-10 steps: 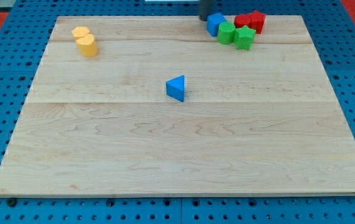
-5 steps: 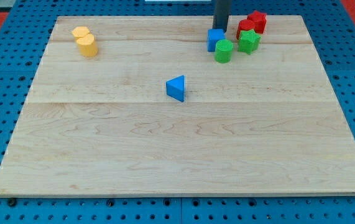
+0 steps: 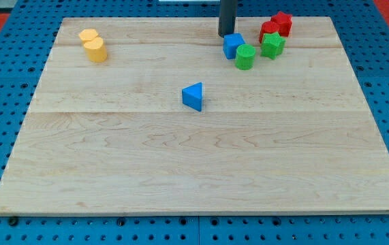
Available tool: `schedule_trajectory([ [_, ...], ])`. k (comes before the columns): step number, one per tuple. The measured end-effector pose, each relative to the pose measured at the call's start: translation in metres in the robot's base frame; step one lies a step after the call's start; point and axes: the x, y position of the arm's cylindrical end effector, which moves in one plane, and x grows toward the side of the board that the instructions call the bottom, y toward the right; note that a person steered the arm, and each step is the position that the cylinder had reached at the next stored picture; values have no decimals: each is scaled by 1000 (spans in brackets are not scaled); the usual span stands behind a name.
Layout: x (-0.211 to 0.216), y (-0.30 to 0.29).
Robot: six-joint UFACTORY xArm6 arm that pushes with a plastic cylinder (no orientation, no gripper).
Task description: Push the blue cube to the left side of the triangle
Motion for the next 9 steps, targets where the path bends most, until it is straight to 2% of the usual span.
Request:
schedule_trajectory([
  [1, -2, 17],
  [2, 9, 60],
  [3, 31, 63],
  [7, 41, -94],
  [8, 41, -157],
  [9, 95, -182],
])
